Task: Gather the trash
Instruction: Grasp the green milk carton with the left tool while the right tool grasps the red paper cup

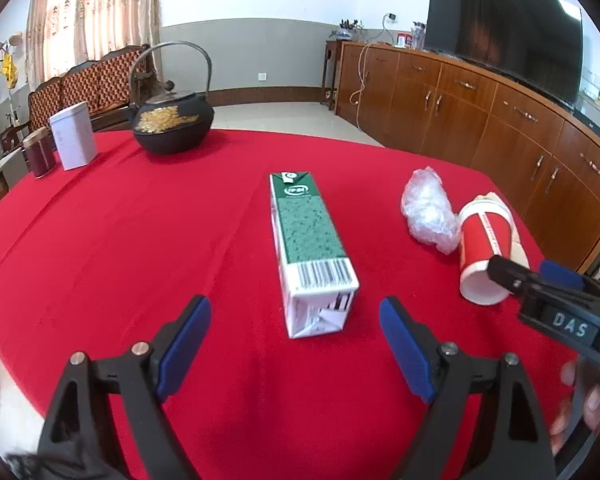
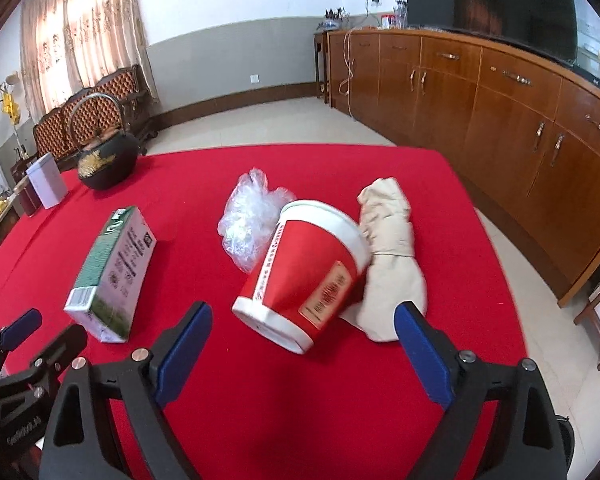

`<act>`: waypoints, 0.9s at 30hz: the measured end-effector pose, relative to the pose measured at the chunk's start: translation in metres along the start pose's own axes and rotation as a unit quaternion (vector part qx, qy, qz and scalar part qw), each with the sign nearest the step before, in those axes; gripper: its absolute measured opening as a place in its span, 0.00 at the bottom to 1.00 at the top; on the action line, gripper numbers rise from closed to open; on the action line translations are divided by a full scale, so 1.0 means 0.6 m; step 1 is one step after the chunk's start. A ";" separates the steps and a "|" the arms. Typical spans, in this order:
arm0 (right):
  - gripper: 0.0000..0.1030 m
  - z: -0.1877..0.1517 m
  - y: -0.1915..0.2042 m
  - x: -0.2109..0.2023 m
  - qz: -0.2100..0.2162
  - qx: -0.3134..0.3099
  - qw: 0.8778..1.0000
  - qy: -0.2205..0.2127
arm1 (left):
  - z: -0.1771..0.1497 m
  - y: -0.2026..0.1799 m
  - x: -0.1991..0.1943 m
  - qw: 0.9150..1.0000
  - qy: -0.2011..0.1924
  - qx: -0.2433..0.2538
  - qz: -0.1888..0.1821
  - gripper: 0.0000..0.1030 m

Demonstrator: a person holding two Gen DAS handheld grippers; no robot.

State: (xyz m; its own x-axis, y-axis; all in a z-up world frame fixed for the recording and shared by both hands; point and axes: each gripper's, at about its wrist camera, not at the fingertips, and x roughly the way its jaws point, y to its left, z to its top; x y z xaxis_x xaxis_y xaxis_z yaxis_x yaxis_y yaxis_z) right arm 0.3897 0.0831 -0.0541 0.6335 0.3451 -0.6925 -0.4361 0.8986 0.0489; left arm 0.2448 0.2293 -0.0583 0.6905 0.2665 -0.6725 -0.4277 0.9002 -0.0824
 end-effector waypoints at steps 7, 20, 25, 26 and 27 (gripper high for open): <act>0.82 0.011 0.008 0.051 0.002 0.007 1.000 0.021 | 0.014 -0.005 0.041 1.000 0.015 0.005 0.002 0.84; 0.63 0.006 -0.002 0.054 0.018 0.013 0.999 0.023 | 0.018 -0.006 0.078 0.998 0.050 -0.003 -0.033 0.39; 0.61 -0.005 -0.006 0.035 0.026 0.013 0.999 0.015 | 0.000 -0.009 0.033 0.999 0.026 0.013 -0.024 0.39; 0.61 -0.008 -0.006 0.030 0.027 0.013 0.999 0.013 | -0.003 -0.008 0.027 0.999 0.025 0.012 -0.025 0.39; 0.60 -0.011 -0.007 0.024 0.029 0.013 0.999 0.011 | -0.005 -0.007 0.023 0.999 0.025 0.012 -0.027 0.39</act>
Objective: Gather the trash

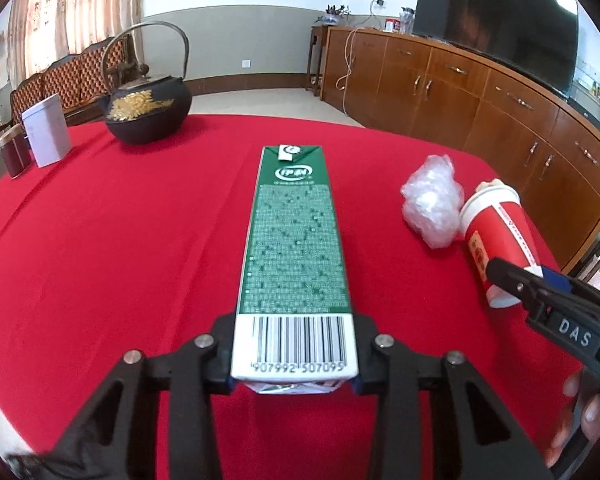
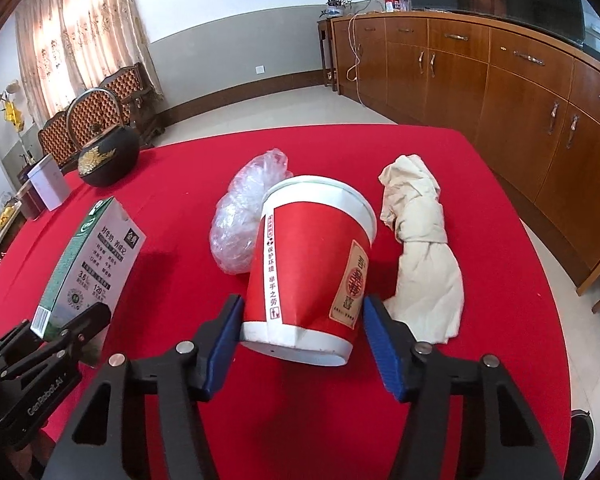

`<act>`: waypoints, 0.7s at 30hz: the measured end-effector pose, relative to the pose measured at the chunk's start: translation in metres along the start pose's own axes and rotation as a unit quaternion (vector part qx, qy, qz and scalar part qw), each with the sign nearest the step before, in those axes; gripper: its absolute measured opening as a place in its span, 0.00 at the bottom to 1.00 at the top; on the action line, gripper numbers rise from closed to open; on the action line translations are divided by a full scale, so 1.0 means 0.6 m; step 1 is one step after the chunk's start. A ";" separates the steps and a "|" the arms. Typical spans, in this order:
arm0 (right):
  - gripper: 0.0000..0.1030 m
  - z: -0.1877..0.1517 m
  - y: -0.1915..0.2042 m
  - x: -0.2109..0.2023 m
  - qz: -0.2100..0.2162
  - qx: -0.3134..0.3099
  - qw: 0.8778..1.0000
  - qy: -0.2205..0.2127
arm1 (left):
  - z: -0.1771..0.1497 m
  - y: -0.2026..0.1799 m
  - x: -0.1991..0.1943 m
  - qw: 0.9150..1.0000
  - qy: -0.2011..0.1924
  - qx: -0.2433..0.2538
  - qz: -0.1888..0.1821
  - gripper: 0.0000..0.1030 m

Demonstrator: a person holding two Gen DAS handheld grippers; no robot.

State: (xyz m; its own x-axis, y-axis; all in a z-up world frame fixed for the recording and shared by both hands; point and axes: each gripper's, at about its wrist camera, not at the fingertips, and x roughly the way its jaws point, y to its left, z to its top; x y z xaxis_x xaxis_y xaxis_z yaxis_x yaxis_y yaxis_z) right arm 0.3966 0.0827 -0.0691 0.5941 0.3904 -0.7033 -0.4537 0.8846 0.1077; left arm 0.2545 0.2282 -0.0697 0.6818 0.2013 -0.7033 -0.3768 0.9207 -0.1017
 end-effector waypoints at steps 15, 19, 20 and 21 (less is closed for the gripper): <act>0.59 -0.046 -0.007 -0.102 0.013 -0.005 1.000 -0.026 | -0.049 0.001 -0.073 1.000 -0.002 0.017 -0.007 0.39; 0.59 -0.064 -0.015 -0.135 0.009 -0.009 0.999 -0.030 | -0.062 -0.010 -0.095 1.000 -0.003 0.025 -0.012 0.39; 0.59 -0.069 -0.018 -0.146 0.006 -0.010 0.999 -0.033 | -0.066 -0.014 -0.102 1.000 -0.004 0.027 -0.014 0.39; 0.59 -0.075 -0.020 -0.157 0.002 -0.012 0.999 -0.035 | -0.069 -0.017 -0.108 0.999 -0.005 0.027 -0.016 0.39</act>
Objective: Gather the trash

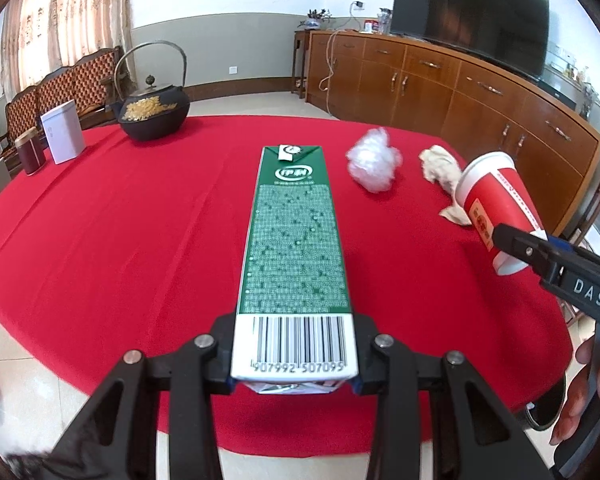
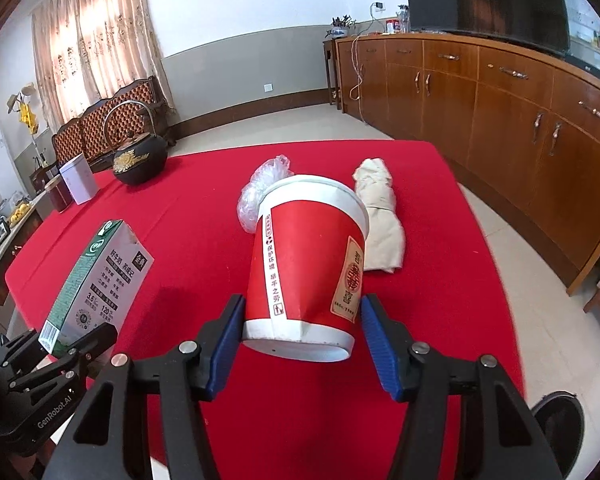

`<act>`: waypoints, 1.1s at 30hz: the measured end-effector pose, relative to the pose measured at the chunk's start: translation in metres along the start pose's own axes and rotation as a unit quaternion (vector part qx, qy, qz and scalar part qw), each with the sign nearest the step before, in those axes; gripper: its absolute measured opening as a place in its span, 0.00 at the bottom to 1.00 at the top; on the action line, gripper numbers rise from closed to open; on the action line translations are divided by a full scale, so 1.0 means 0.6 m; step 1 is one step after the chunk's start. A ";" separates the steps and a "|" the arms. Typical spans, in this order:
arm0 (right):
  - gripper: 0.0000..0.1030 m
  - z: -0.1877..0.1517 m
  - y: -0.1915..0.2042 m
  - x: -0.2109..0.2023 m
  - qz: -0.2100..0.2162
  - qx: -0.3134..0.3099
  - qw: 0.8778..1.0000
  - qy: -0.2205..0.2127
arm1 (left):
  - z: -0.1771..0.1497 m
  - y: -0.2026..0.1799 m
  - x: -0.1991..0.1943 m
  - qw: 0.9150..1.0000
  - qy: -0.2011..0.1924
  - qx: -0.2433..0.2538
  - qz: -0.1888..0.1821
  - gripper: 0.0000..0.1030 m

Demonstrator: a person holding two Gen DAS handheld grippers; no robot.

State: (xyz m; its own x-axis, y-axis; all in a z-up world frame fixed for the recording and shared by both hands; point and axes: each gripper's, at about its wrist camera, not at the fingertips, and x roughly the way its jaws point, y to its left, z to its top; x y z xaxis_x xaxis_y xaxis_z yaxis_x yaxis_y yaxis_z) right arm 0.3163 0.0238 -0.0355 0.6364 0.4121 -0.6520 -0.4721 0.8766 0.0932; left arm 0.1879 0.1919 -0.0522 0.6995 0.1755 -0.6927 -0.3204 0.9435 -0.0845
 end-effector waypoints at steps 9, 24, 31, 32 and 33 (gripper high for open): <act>0.59 -0.053 -0.020 -0.086 -0.023 -0.009 1.000 -0.008 | -0.029 -0.049 -0.045 1.000 -0.006 0.019 -0.022 0.39; 0.59 -0.134 -0.111 -0.215 -0.076 0.019 0.997 -0.025 | -0.058 -0.165 -0.098 0.995 -0.018 0.069 -0.076 0.39; 0.59 -0.161 -0.169 -0.259 -0.105 0.043 0.993 -0.030 | -0.066 -0.219 -0.105 0.990 -0.019 0.092 -0.103 0.39; 0.59 -0.165 -0.178 -0.265 -0.110 0.045 0.992 -0.030 | -0.068 -0.226 -0.106 0.990 -0.019 0.095 -0.106 0.39; 0.59 -0.167 -0.184 -0.269 -0.113 0.047 0.992 -0.030 | -0.069 -0.234 -0.106 0.989 -0.018 0.098 -0.110 0.39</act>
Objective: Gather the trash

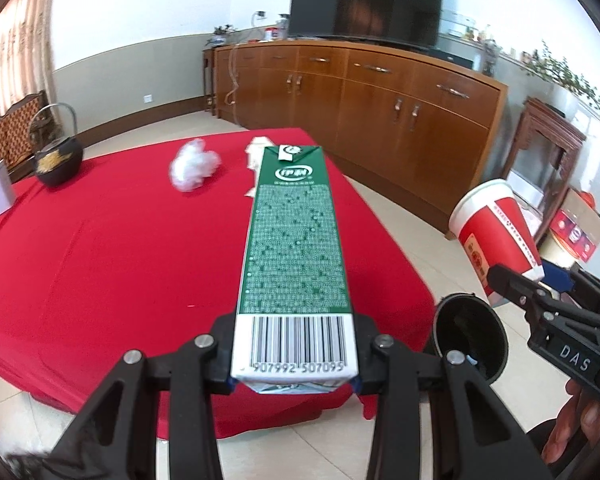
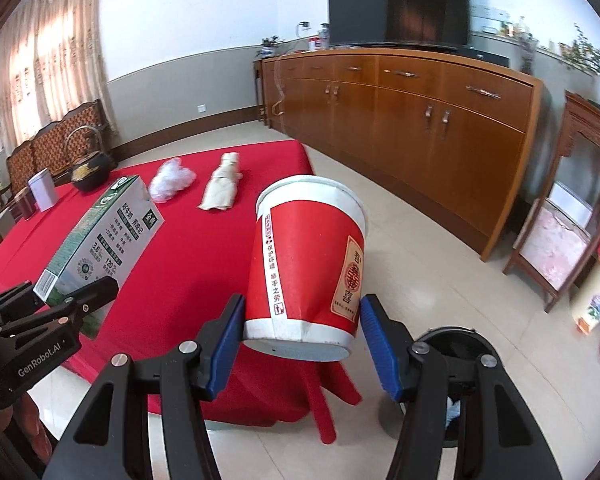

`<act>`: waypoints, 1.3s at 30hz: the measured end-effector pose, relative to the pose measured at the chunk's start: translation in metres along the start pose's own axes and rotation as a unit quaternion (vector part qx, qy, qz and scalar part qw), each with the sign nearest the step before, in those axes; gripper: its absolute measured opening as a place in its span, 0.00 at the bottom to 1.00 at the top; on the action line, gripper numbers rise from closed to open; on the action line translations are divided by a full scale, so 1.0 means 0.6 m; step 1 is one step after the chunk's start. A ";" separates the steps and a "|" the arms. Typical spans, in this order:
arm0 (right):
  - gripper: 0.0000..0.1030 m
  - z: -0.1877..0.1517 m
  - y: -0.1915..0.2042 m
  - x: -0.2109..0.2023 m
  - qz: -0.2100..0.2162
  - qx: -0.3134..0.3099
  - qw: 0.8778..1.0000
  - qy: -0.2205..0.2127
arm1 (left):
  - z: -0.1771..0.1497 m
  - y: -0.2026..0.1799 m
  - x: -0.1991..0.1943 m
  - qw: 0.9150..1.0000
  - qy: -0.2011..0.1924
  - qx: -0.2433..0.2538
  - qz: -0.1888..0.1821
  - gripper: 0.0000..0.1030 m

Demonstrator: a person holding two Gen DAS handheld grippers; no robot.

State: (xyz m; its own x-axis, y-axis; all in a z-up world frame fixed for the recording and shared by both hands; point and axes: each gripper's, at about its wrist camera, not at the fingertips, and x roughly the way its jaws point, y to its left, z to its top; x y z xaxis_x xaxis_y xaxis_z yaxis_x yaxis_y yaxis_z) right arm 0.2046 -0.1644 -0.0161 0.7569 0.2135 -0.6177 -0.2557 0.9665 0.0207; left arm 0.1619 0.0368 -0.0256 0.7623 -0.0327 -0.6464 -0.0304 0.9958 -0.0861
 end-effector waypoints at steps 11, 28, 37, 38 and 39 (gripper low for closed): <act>0.59 -0.030 -0.108 -0.030 -0.051 0.028 0.998 0.005 | -0.004 -0.108 0.029 0.998 0.013 0.042 -0.046 0.39; 0.59 -0.117 -0.299 -0.055 -0.115 0.073 0.989 0.050 | -0.040 -0.306 0.085 0.983 0.060 0.124 -0.123 0.39; 0.59 -0.144 -0.365 -0.019 -0.107 0.067 0.989 0.078 | -0.048 -0.365 0.124 0.976 0.087 0.137 -0.148 0.39; 0.59 -0.148 -0.373 -0.011 -0.106 0.066 0.989 0.085 | -0.050 -0.369 0.128 0.975 0.091 0.139 -0.149 0.39; 0.59 -0.150 -0.378 -0.006 -0.105 0.066 0.988 0.089 | -0.053 -0.375 0.133 0.974 0.094 0.141 -0.151 0.39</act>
State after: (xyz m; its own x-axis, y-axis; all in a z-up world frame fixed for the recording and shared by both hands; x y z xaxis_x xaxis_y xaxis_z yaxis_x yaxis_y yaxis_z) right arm 0.2058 -0.3973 -0.0896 0.6643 -0.0100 -0.7474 -0.0151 0.9995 -0.0268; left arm 0.2092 -0.1924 -0.0820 0.5758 -0.3158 -0.7542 0.3752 0.9216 -0.0994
